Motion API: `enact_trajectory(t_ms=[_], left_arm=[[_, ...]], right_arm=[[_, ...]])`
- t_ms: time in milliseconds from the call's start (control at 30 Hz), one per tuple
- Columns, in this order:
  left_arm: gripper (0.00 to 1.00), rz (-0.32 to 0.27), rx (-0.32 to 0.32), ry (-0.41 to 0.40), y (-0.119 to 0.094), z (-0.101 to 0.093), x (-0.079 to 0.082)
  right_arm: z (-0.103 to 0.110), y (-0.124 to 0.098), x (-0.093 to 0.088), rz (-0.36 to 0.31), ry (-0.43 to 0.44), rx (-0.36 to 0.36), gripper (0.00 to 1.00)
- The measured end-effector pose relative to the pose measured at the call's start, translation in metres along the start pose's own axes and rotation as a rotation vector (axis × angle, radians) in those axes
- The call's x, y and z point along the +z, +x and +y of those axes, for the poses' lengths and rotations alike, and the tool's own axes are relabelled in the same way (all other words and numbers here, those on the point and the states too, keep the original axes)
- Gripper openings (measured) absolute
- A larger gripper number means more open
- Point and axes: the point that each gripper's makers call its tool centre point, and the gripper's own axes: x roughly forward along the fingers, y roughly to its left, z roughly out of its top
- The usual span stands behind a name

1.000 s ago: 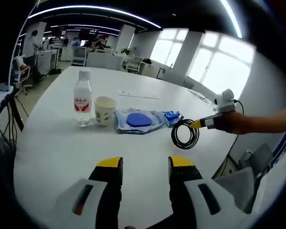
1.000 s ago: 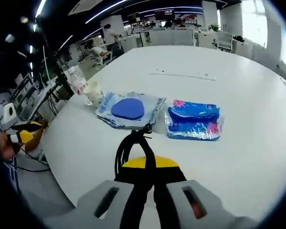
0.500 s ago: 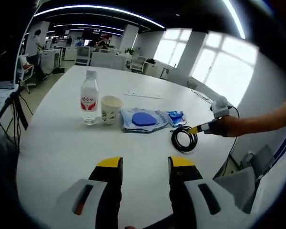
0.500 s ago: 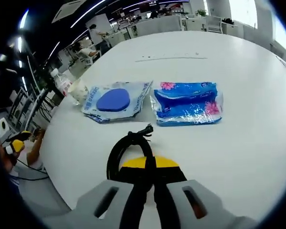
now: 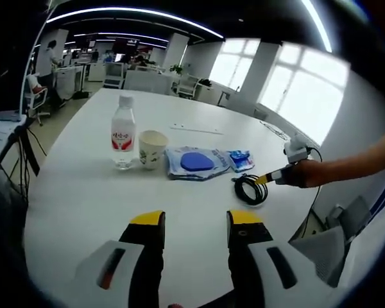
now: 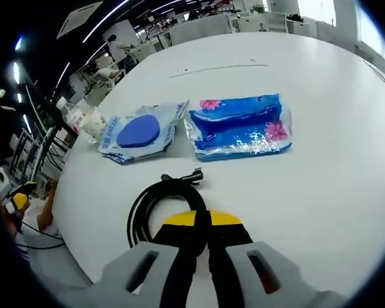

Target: Arrange the tabletop items into an orderly group along one side of the table until the central work area is clear of visible clutter.

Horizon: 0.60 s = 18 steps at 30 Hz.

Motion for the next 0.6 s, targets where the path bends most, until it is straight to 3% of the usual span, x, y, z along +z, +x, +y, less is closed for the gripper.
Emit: enact_trajectory(t_ms=[67,600], left_arm=[[0.37,0.002,0.0,0.002,0.002,0.0,0.001],[0.39,-0.003,-0.013,0.032,0.01,-0.003,0.012]], right_arm=[[-0.002,-0.001,-0.003,0.016,-0.029,-0.002,0.04],[-0.018,-0.022,-0.003,-0.034,-0.067,0.022,0.16]])
